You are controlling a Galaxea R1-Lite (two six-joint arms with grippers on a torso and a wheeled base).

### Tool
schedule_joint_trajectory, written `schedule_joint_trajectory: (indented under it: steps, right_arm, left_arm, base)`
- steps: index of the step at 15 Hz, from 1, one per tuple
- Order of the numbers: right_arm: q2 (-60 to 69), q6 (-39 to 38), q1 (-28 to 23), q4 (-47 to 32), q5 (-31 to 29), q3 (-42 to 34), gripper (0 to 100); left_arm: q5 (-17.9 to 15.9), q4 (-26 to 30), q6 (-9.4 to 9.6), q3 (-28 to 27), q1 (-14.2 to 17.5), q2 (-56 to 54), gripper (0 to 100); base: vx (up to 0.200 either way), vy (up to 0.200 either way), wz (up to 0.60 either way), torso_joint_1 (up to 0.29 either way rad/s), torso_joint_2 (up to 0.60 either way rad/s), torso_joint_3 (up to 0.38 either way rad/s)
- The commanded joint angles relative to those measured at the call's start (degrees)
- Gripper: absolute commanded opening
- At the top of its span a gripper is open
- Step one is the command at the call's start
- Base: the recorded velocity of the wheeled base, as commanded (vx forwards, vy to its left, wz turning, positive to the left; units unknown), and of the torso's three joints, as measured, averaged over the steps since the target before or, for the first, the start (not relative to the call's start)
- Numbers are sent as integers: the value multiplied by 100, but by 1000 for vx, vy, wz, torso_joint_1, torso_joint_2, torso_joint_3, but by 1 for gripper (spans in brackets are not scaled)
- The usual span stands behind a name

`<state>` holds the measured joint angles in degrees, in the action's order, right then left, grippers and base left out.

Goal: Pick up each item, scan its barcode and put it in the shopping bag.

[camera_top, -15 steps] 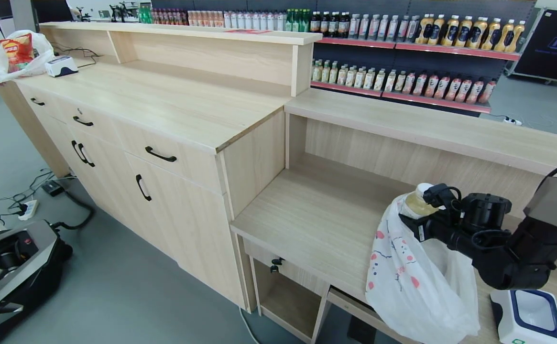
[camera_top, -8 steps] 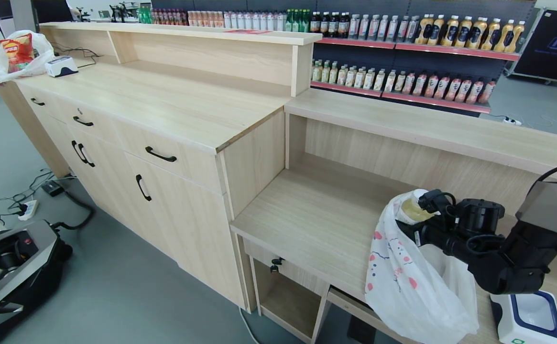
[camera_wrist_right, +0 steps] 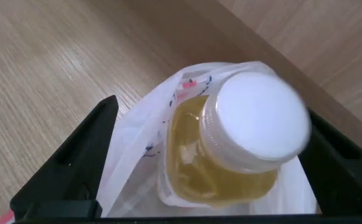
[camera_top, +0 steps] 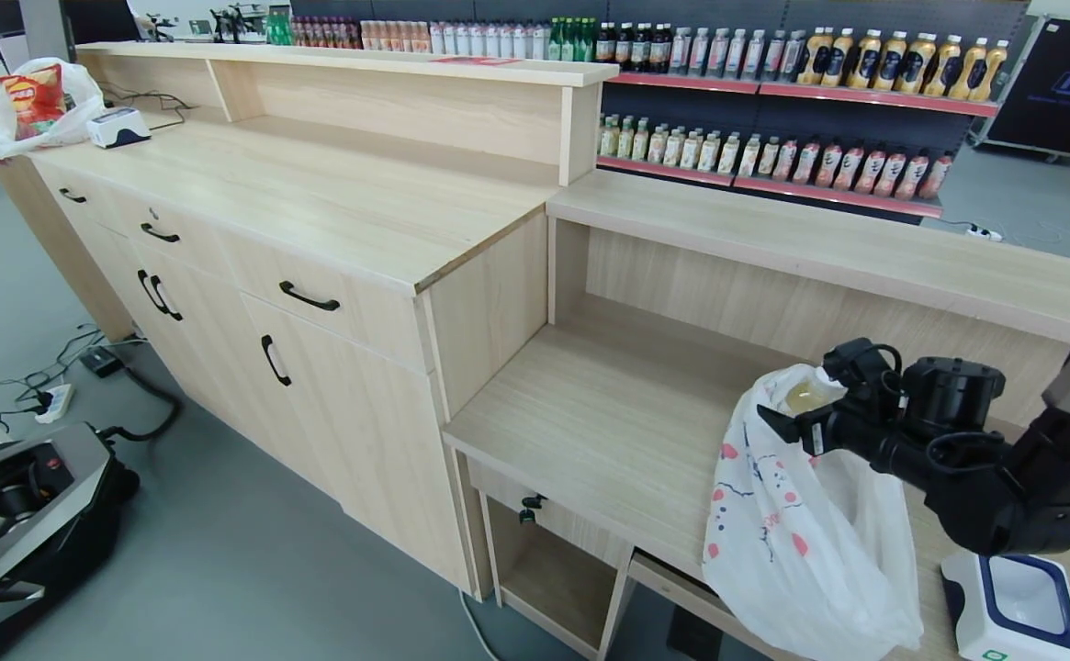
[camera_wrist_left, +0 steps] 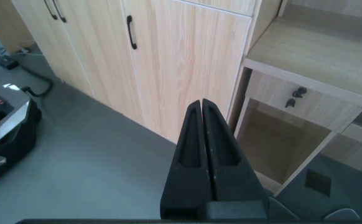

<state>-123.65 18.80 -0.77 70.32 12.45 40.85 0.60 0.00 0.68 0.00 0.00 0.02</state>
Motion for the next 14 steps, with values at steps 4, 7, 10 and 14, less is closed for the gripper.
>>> schedule_joint_trajectory:
  steps: [4, 7, 10, 14]
  right_arm:
    - [2389, 212, -319, -1565, -849, -640, 100]
    - [3725, 256, -855, -2953, -1130, -798, 100]
    - [4499, 441, -1866, -3481, -1227, -719, 100]
    - [4718, 107, -2753, -4430, -2062, -376, 100]
  left_arm:
    - [2, 0, 2, 0, 0, -2, 0]
    - [2, 0, 2, 0, 0, -2, 0]
    - [2, 0, 2, 0, 0, -2, 0]
    - [2, 0, 2, 0, 0, -2, 0]
  base:
    - [0, 0, 0, 0, 0, 0]
    - [0, 0, 0, 0, 0, 0]
    - [0, 0, -400, 2, 5, 2]
    - [0, 0, -600, -1, 4, 1]
